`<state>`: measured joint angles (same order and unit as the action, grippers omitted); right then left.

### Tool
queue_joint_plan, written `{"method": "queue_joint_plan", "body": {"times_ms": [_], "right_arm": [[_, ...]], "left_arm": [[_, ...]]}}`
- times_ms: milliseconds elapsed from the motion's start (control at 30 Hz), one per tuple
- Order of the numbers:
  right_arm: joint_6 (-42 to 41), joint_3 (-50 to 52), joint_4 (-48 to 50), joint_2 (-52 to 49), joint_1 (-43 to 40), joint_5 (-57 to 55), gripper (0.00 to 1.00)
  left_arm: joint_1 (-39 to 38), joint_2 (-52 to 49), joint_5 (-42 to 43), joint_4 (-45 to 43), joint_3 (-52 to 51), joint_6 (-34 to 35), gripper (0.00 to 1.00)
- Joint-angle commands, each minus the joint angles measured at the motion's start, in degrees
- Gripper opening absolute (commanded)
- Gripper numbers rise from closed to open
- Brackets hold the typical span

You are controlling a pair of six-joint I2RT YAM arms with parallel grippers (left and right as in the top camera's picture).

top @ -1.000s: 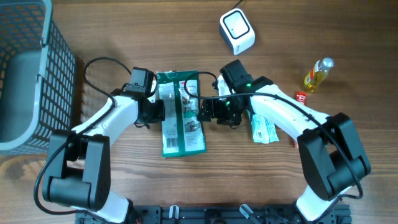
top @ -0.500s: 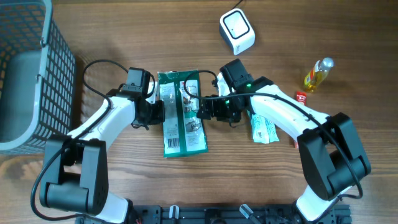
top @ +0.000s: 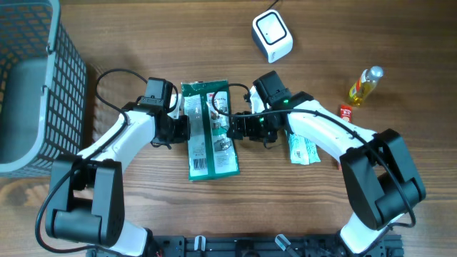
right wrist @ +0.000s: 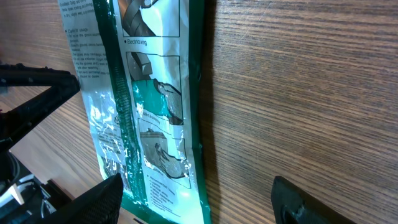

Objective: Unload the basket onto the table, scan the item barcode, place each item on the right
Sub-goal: 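Hold the glove pack with both grippers and lift it slightly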

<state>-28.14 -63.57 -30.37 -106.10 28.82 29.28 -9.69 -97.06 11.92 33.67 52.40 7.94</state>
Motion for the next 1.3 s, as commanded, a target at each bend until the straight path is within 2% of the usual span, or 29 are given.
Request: {"method": "queue_joint_plan", "body": {"times_ms": [0, 733, 833, 1000, 1133, 1267], "right_arm": [[1.2, 0.5, 0.3, -0.5, 0.1, -1.0, 0.76], [1.0, 1.6, 1.7, -0.5, 0.2, -1.0, 0.76], [0.8, 2.9, 3.1, -0.5, 0.2, -0.9, 0.76], [-0.5, 4.4, 5.7, -0.5, 0.2, -0.9, 0.76], [-0.5, 4.4, 5.7, -0.5, 0.2, -0.9, 0.76], [-0.5, 4.4, 5.7, -0.5, 0.2, -0.9, 0.76]], "left_arm": [[0.2, 0.9, 1.1, 0.0, -0.4, -1.1, 0.09], [0.2, -4.4, 1.0, -0.2, -0.4, -1.1, 0.08], [0.2, -4.4, -2.3, 0.0, -0.2, -1.1, 0.08], [0.2, -2.9, -4.7, 6.3, 5.3, -1.1, 0.07], [0.2, -1.5, -0.5, 8.6, 7.6, -1.1, 0.09], [0.2, -2.4, -0.4, 9.3, 7.5, -1.1, 0.09]]}}
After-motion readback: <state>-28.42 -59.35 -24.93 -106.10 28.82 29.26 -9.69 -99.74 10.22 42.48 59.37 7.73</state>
